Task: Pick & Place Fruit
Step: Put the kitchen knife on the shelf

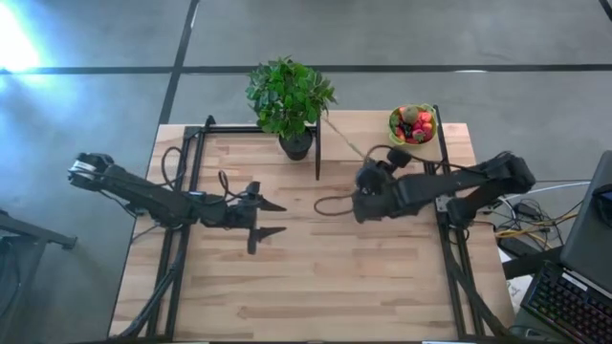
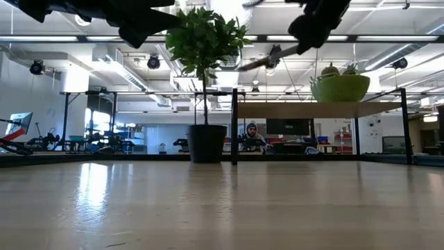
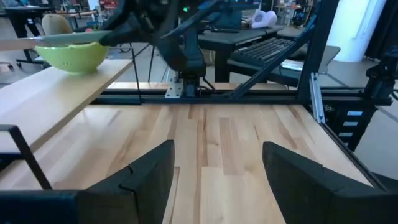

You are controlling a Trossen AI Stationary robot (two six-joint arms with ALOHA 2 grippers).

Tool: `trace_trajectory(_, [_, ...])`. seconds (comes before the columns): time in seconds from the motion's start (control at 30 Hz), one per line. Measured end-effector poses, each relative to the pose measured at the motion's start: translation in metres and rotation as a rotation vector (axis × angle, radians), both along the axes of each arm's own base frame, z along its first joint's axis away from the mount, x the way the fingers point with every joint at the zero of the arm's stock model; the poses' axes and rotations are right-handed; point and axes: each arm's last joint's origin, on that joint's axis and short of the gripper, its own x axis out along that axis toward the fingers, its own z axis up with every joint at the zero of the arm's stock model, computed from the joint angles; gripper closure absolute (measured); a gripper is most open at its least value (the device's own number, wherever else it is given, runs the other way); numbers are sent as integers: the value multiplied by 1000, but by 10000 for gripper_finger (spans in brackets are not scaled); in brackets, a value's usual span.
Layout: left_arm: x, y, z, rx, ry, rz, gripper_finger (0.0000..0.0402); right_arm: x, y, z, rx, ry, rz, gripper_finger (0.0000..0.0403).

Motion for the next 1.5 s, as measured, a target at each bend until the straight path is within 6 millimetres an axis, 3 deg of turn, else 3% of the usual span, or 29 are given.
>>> trace_trajectory(0.27, [-2, 1, -6, 4, 11, 0, 154, 17, -28, -6, -17, 151, -203, 379])
trace_trajectory(0.63, [-2, 0, -6, 0, 11, 0, 154, 35, -65, -35, 13, 336, -340, 379])
trace_trajectory(1.5, [-2, 0, -6, -18, 11, 2, 154, 36, -72, -76, 12, 428, -386, 369])
